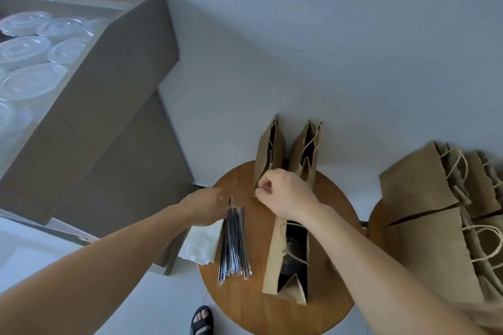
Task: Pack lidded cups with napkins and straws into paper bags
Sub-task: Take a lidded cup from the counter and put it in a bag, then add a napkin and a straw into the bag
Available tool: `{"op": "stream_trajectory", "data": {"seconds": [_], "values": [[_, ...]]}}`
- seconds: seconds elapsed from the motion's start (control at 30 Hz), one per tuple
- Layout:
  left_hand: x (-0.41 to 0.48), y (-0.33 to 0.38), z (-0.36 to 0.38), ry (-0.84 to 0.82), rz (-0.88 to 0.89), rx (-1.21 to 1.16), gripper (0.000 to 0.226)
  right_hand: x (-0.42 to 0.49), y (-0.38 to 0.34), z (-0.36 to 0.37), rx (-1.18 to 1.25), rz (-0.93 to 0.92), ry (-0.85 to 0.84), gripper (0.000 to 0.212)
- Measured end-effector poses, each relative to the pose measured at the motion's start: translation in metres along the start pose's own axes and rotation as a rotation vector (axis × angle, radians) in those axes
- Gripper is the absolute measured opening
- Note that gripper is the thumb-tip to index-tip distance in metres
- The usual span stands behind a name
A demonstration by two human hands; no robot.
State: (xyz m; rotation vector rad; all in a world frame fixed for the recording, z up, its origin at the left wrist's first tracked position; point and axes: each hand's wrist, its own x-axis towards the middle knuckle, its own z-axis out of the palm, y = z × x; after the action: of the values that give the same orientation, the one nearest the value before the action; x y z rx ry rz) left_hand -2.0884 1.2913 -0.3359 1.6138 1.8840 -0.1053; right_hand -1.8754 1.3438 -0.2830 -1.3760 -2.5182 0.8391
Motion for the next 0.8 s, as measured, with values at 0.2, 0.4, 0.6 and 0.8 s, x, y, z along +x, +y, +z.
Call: {"op": "stream_trajectory", "data": {"seconds": [0.2, 0.4, 0.6, 0.8], "values": [[0.015, -0.075, 0.02, -0.007, -0.149, -0.124, 0.048, 0.057, -0.033, 0.113, 0.092, 0.246, -0.176, 0.029], [0.05, -0.125, 0.052, -0.057, -0.213, -0.228, 0.042, 0.084, -0.01, 0.234, 0.183, 0.591, -0.278, 0.033], [0.078, -0.147, 0.079, -0.073, -0.272, -0.292, 0.037, 0.097, 0.016, 0.291, 0.106, 0.693, -0.277, 0.039], [0.082, -0.158, 0.097, -0.097, -0.303, -0.376, 0.036, 0.102, 0.024, 0.312, 0.103, 0.707, -0.269, 0.034]]}}
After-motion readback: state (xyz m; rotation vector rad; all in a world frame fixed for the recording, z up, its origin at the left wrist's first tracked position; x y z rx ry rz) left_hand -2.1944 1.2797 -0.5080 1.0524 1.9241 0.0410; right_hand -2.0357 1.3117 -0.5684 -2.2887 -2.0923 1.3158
